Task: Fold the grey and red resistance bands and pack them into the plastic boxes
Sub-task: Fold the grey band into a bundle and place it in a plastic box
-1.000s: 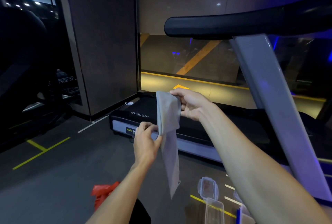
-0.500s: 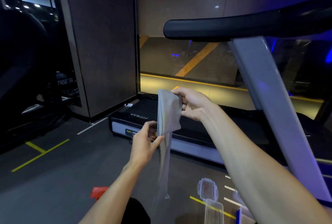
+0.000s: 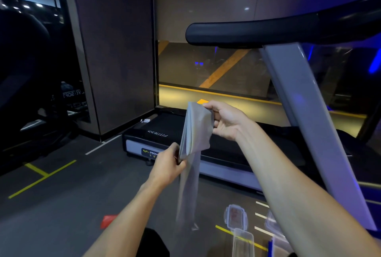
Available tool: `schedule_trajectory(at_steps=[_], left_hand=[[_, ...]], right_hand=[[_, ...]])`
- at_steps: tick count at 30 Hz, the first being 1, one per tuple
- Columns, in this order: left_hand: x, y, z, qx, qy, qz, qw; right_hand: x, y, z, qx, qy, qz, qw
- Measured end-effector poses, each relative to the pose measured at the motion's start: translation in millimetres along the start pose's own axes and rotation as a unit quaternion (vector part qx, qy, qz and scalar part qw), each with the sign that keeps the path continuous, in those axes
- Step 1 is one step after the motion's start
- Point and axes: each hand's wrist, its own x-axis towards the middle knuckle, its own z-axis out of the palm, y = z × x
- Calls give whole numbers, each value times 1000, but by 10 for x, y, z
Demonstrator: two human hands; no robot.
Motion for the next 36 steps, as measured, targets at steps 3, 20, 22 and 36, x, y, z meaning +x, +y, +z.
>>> schedule_trajectory(at_steps=[3, 20, 22, 36], left_hand=[[54, -9, 22, 27, -14, 2, 1000], [70, -97, 191, 49, -21, -43, 998], [59, -82, 191, 41, 0, -65, 997], [117, -126, 241, -240, 83, -218, 942]], right_hand=[[16, 14, -74, 11, 4, 4, 1000], [84, 73, -249, 59, 21, 6, 998], [85, 95, -256, 62, 21, 8, 998], [47, 171, -298, 88, 11, 11, 996]])
